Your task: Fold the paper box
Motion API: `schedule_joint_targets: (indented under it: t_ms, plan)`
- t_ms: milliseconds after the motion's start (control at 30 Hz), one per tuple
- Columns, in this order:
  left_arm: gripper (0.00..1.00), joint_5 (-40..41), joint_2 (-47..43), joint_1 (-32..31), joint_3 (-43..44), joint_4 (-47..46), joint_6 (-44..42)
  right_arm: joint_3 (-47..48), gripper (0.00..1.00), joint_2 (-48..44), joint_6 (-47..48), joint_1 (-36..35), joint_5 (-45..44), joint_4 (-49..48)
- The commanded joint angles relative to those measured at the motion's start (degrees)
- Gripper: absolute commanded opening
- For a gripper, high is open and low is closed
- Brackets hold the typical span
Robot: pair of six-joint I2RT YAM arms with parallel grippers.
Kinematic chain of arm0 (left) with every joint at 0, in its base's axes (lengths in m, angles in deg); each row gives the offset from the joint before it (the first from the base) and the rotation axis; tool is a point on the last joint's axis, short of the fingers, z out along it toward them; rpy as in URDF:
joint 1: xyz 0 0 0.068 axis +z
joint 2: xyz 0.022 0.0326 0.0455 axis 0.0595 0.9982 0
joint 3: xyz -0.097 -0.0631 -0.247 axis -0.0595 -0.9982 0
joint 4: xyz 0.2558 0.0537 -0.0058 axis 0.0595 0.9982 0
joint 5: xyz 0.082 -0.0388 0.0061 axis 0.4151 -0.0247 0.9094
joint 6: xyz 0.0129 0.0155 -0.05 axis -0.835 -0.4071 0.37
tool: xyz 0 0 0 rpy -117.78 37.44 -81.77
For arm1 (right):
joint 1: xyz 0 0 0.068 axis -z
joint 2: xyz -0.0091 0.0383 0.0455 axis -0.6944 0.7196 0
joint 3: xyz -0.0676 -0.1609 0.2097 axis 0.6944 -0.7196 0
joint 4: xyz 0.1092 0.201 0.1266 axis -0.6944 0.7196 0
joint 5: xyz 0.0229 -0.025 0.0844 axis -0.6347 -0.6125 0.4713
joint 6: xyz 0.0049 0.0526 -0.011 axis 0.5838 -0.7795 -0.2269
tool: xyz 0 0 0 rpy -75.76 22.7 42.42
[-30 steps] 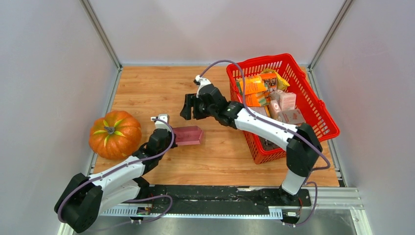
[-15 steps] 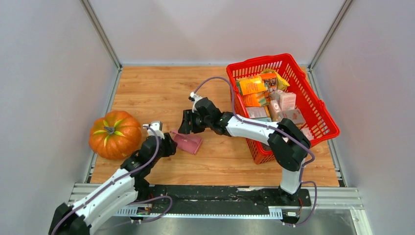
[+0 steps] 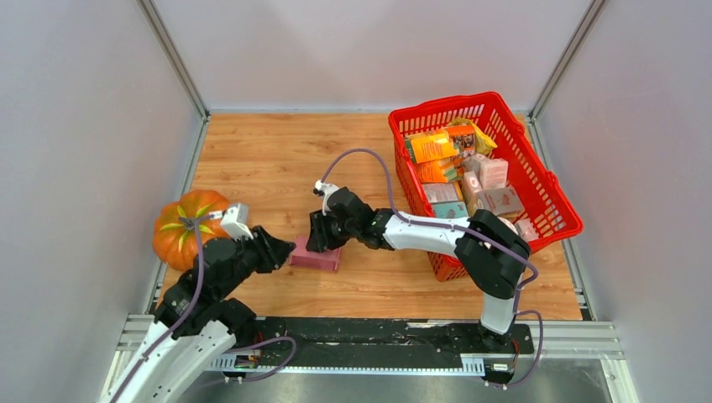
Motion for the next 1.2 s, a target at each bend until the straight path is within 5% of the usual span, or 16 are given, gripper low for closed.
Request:
schedule_joint_targets:
  t_ms: [0,233,500,667,967,1100,1167]
  plan:
    - [0.41,5.10,12.86,0.03,12.07,-0.17,-7.58,-2.26,0.42,-1.63,3.04,-0.75,-1.92,-1.98]
    - [0.19,2.76,28.87,0.82,5.96,-15.96,-6.46,-3.66,0.40,-1.80,5.06,-1.10,-3.94,-1.71]
    - [0.12,2.66,26.95,0.82,-6.09,-20.92,-4.52,-5.68,0.41,-9.44,6.39,-1.10,-6.86,6.90]
    - [0.11,1.95,26.07,0.82,-10.05,-23.99,-3.29,-10.25,0.41,-13.05,0.69,-1.28,4.11,2.43]
    - [0.12,1.87,24.58,0.82,-13.31,-25.23,-3.37,-16.58,0.30,-8.66,-2.06,-2.42,7.32,-9.54]
    - [0.32,0.73,20.71,0.82,-9.72,-21.37,-5.48,-16.32,0.29,-7.78,0.23,-2.42,5.20,-7.69]
    - [0.35,0.29,18.87,0.82,-7.87,-17.86,-6.62,-16.32,0.29,-7.69,1.11,-2.42,4.58,-7.25]
